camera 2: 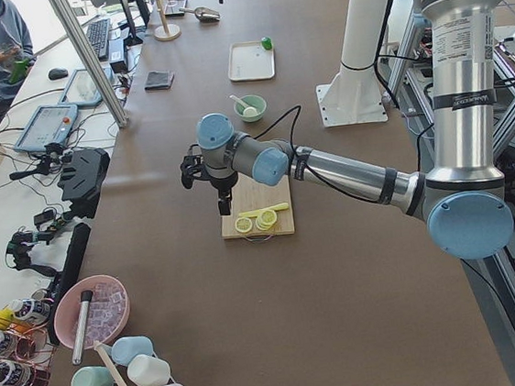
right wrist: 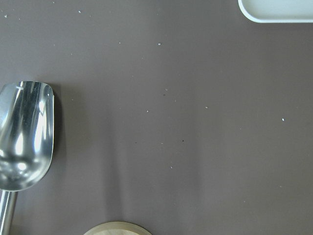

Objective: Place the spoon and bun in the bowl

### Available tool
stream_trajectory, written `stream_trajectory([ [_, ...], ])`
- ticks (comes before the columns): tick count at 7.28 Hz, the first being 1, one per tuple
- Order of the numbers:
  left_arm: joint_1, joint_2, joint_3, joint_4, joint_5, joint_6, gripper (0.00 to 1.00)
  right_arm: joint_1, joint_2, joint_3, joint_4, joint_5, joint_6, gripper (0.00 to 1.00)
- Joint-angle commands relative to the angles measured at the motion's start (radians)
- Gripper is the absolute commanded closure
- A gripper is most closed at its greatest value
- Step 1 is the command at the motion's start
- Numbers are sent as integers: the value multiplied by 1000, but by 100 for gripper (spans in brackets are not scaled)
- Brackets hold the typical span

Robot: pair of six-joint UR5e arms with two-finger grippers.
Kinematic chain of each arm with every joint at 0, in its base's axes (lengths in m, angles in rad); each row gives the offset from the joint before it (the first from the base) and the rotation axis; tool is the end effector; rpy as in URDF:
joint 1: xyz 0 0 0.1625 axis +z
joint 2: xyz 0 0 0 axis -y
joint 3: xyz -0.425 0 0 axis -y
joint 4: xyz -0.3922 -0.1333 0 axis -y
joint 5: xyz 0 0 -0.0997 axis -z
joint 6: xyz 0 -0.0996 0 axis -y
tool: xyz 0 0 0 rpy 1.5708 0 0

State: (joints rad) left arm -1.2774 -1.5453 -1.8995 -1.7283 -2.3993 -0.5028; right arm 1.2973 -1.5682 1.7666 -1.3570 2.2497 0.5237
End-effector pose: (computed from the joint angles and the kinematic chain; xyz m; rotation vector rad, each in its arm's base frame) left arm 0.0823 -0.4794 0.4862 0.0845 0.9165 -0.0036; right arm -0.0691 -0.5082 0.5413 0.1054 -0.7701 0.0976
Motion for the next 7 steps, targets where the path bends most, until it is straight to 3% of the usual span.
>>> stream_trajectory([
  [1,-54,57,11,-2,0,3,2,0,-13,8,9,14,-2,0],
  [4,-50,48,25,-4,32,9,2,-7,-70,36,-10,25,-2,0],
  [6,-54,69,39,2,35,236,2,-102,-47,43,-127,36,-25,0],
  [7,-54,68,51,4,38,365,2,-84,-49,30,-126,50,-25,0],
])
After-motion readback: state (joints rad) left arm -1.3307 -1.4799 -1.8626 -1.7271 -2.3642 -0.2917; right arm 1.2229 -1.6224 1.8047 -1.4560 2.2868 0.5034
